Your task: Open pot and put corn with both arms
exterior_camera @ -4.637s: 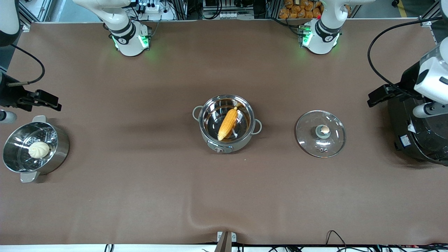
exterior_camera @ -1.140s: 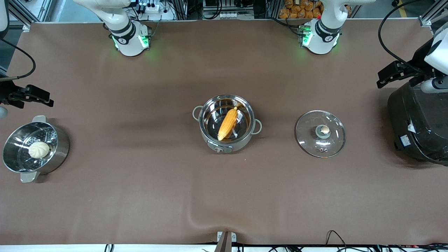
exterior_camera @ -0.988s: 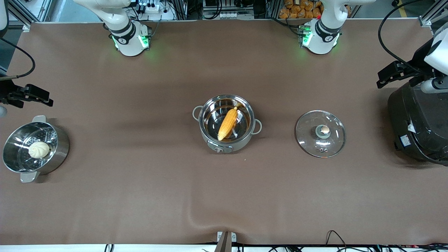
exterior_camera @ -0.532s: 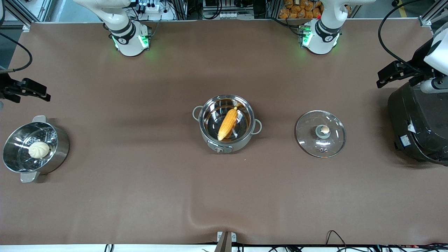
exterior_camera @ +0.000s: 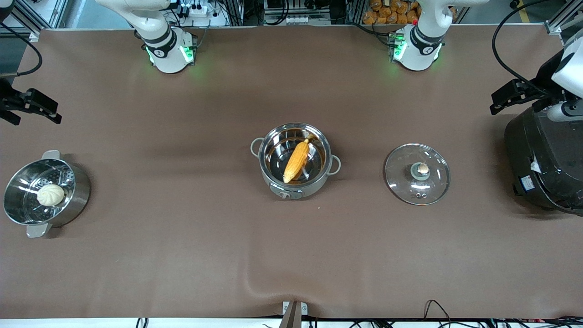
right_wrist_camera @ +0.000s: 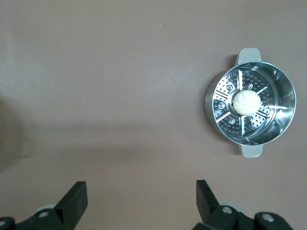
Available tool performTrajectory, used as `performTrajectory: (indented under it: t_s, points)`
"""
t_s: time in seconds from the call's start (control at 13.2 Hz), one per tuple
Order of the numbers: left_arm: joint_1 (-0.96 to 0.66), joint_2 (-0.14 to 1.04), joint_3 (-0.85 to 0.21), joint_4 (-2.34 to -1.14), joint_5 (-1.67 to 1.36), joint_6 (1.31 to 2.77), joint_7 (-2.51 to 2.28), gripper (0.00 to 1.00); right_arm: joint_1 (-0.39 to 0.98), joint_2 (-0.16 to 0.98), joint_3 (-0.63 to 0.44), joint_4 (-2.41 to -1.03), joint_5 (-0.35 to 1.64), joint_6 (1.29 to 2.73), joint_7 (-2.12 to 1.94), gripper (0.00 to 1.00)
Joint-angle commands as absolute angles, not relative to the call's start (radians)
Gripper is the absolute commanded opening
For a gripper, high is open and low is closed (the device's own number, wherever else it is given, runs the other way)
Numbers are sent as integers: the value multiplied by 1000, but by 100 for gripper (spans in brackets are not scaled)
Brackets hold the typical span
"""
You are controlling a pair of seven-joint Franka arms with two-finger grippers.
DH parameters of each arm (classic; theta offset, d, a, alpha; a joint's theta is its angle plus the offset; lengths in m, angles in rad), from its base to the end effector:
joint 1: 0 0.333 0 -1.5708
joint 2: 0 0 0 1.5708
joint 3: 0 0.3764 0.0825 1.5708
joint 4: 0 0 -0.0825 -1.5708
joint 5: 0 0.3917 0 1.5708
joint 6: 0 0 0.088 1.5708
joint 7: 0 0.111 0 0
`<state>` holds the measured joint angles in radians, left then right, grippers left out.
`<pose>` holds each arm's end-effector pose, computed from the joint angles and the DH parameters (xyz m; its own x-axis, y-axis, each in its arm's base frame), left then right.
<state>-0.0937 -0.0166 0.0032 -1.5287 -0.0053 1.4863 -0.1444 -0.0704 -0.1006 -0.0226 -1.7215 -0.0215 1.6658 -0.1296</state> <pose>0.5452 -0.0501 0.7028 0.9982 0.0535 -0.0263 0.0535 -0.9986 0.0016 0.5300 -0.0523 0.6716 0.9984 0.0387 0.0420 0.0377 -0.9990 0.0248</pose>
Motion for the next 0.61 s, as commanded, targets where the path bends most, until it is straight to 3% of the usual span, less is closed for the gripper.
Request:
performTrajectory:
  t_s: [0.0, 0.53]
  points:
    - [-100, -6, 2, -1502, 20, 1462, -164, 100, -81, -130, -8, -1733, -32, 1672, -129, 100]
    - [-100, -6, -6, -1502, 43, 1462, -164, 100, -81, -138, -5, -1694, -14, 1617, -89, 100]
